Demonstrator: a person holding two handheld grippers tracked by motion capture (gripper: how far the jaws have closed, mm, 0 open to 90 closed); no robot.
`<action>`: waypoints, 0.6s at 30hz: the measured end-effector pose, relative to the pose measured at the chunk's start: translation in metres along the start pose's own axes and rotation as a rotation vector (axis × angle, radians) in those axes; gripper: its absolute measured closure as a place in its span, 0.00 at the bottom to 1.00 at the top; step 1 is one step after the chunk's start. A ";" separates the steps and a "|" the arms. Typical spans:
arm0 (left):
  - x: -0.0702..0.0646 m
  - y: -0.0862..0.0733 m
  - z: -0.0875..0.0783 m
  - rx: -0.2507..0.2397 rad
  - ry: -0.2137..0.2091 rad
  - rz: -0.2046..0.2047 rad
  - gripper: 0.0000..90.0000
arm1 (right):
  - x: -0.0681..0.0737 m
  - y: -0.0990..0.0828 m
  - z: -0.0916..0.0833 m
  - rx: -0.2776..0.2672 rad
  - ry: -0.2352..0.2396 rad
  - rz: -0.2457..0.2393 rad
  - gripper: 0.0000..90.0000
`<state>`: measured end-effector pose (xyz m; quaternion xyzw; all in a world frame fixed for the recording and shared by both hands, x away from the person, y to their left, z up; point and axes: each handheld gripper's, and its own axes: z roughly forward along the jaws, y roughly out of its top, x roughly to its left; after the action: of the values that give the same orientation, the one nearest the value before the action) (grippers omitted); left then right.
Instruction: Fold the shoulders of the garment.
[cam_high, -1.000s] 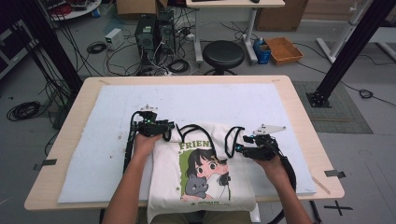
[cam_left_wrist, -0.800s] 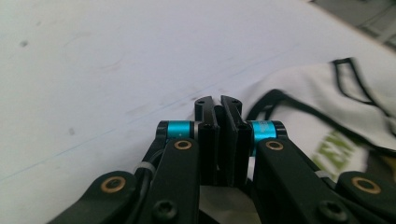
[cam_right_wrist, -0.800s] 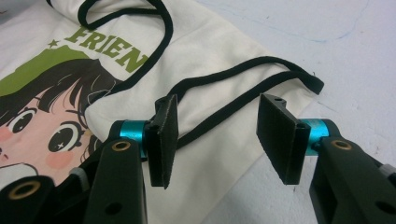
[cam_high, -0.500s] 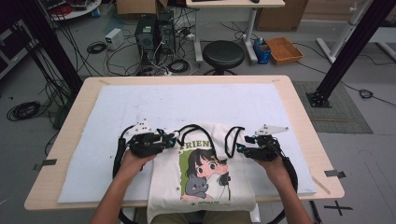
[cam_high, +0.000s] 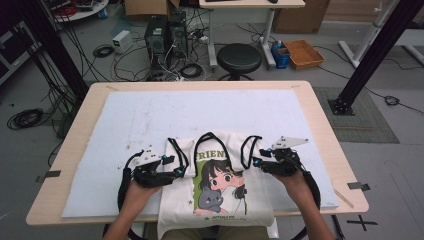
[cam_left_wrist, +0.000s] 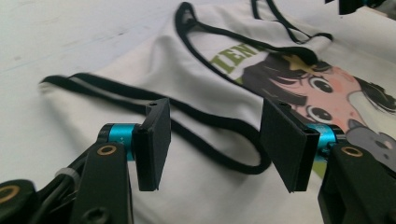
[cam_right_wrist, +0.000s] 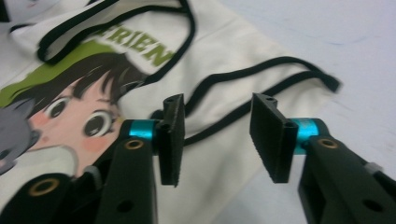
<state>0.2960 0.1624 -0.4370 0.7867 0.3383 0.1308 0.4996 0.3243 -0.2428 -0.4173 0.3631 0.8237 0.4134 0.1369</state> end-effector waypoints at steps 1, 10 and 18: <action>-0.003 0.001 0.001 0.003 -0.016 0.010 0.48 | 0.004 0.000 0.001 0.006 0.015 -0.014 0.63; -0.021 -0.004 0.028 0.165 0.028 0.128 0.78 | 0.038 -0.003 0.036 0.124 0.011 -0.136 0.88; -0.003 0.005 -0.004 0.090 0.008 0.055 0.93 | 0.013 0.001 0.001 0.052 -0.027 -0.109 0.96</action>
<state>0.2936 0.1618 -0.4302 0.8168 0.3242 0.1324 0.4584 0.3157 -0.2327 -0.4164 0.3268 0.8507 0.3790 0.1606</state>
